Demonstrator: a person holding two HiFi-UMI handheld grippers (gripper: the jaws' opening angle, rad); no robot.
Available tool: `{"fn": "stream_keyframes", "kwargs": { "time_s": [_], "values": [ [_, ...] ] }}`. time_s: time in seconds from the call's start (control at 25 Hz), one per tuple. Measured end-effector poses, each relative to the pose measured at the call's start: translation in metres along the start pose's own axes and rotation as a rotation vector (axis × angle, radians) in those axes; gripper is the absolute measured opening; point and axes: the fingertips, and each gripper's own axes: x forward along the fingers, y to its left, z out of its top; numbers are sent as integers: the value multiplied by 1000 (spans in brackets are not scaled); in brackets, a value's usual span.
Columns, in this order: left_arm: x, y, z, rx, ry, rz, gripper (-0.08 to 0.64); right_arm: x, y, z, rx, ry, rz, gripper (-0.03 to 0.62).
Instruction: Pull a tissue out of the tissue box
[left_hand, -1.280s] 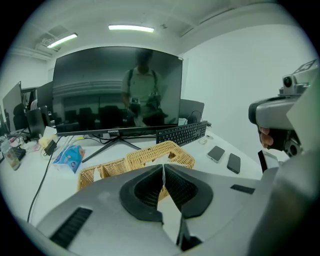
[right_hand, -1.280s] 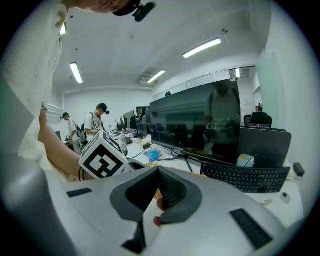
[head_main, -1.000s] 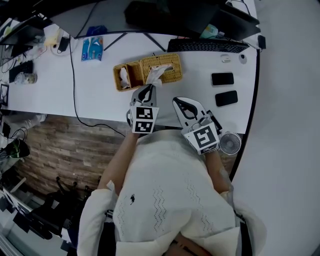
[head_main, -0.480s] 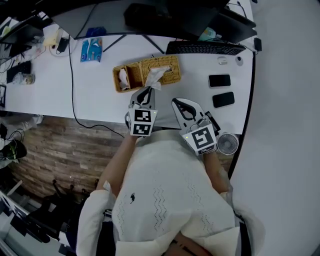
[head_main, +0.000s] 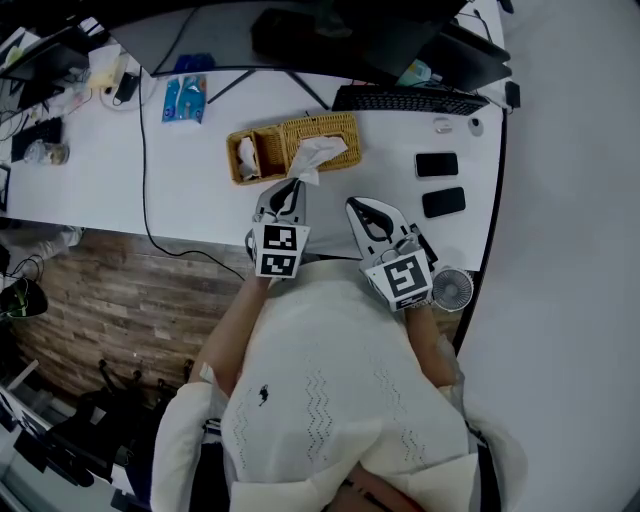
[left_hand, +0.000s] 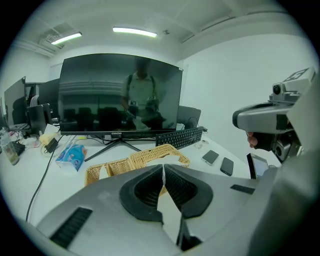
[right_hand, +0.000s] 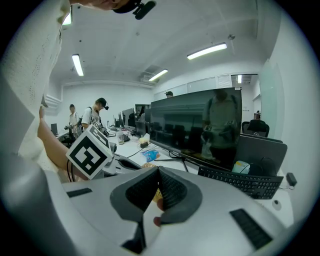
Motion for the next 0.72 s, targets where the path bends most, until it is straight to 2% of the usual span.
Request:
{"fn": "stream_keyframes", "kwargs": {
  "time_s": [0.4, 0.72],
  "values": [
    [-13, 0, 3, -5, -17, -18, 20, -2, -2, -1, 13, 1, -18, 2],
    [-29, 3, 14, -41, -52, -29, 20, -4, -6, -3, 94, -21, -22, 2]
  ]
}}
